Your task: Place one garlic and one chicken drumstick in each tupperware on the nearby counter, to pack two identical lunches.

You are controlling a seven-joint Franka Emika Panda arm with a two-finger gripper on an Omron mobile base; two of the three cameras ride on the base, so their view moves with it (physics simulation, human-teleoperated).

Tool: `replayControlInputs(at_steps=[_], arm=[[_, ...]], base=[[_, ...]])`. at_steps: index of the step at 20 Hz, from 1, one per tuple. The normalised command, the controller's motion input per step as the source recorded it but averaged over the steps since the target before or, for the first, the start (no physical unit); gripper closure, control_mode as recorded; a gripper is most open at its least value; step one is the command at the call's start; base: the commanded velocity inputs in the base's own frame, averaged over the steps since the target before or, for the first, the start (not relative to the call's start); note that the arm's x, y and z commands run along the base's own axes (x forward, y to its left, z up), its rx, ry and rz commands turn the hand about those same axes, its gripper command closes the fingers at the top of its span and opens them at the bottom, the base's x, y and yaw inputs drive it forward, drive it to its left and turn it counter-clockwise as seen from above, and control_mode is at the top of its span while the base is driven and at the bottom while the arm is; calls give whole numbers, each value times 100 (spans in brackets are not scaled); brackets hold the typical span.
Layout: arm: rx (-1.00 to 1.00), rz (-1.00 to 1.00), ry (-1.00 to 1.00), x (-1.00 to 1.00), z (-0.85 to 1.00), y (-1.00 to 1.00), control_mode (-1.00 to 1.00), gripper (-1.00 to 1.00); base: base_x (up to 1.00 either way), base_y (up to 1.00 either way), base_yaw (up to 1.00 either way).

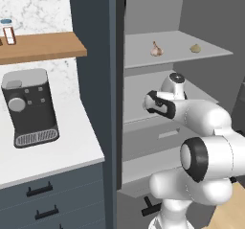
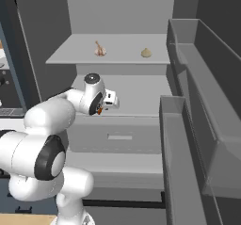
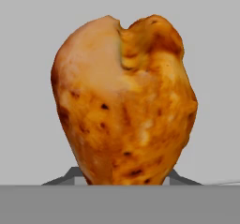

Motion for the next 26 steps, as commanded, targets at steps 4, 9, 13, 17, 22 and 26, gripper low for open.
replayControlInputs(at_steps=[4,9,13,17,22,26], arm=[[0,0,0,-100,100,-3,-100,100],[0,7,14,-100,100,0,-100,100],[0,6,18,-100,80,0,-100,100],[0,1,15,-100,49,0,-100,100],[0,0,19,-100,45,0,-100,100],[0,0,9,-100,11,2,-100,100]], base=[[0,0,0],[0,0,0],[0,0,0],[0,0,0],[0,0,0],[0,0,0]])
